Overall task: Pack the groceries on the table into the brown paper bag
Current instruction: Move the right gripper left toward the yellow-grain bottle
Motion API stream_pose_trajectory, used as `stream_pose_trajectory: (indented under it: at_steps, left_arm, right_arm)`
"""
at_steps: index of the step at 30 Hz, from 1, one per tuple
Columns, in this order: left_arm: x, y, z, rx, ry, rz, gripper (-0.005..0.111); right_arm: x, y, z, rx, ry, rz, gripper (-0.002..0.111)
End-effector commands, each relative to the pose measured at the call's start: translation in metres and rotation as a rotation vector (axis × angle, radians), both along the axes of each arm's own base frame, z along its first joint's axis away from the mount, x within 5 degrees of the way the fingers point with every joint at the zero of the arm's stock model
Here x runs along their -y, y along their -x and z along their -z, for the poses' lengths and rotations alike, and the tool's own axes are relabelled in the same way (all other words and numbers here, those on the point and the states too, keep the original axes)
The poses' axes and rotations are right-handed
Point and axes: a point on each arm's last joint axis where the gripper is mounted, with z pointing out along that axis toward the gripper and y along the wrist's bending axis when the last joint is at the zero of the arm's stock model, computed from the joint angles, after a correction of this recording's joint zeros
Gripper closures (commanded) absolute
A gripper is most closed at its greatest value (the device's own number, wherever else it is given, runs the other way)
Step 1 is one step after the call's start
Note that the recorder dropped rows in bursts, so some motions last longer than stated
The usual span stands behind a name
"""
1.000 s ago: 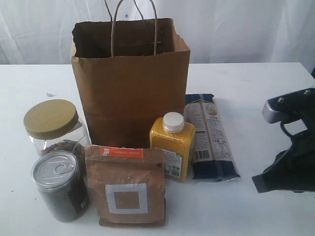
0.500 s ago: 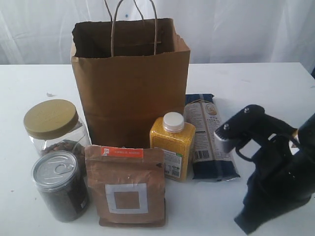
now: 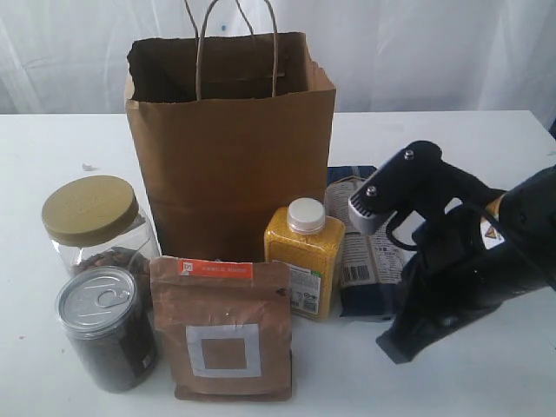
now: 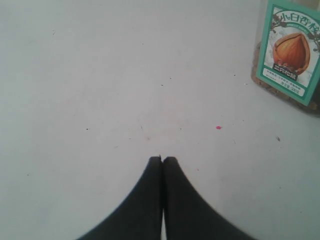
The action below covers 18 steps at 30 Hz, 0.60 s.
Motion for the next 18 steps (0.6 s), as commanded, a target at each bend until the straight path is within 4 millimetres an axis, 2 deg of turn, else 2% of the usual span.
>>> stream_pose_trajectory:
  at_steps: [1,6,8,10,18]
  left_arm:
    - [0.0008,0.0003,0.0031,-0.009,0.013,0.007,0.107]
    - [0.0008,0.0003,0.0031,-0.009,0.013,0.007,0.107]
    - [0.0008,0.0003,0.0031,-0.009,0.013,0.007,0.107]
    - [0.0008,0.0003,0.0031,-0.009,0.013,0.007,0.107]
    - [0.0008,0.0003,0.0031,-0.009,0.013,0.007,0.107]
  right_arm:
    - [-0.0052,-0.0067,-0.0064,0.1,-0.033,-0.05,0.087]
    - [-0.0087,-0.0113,-0.0096,0.175,-0.071,-0.069,0.046]
    - [-0.0103,-0.0131,-0.0102,0.199,-0.092,-0.068,0.036]
    - [-0.0111,-0.0138,-0.0098,0.2,-0.096,-0.067,0.032]
    - [-0.0129,-0.016,-0.0047,0.18,-0.086,-0.066,0.032]
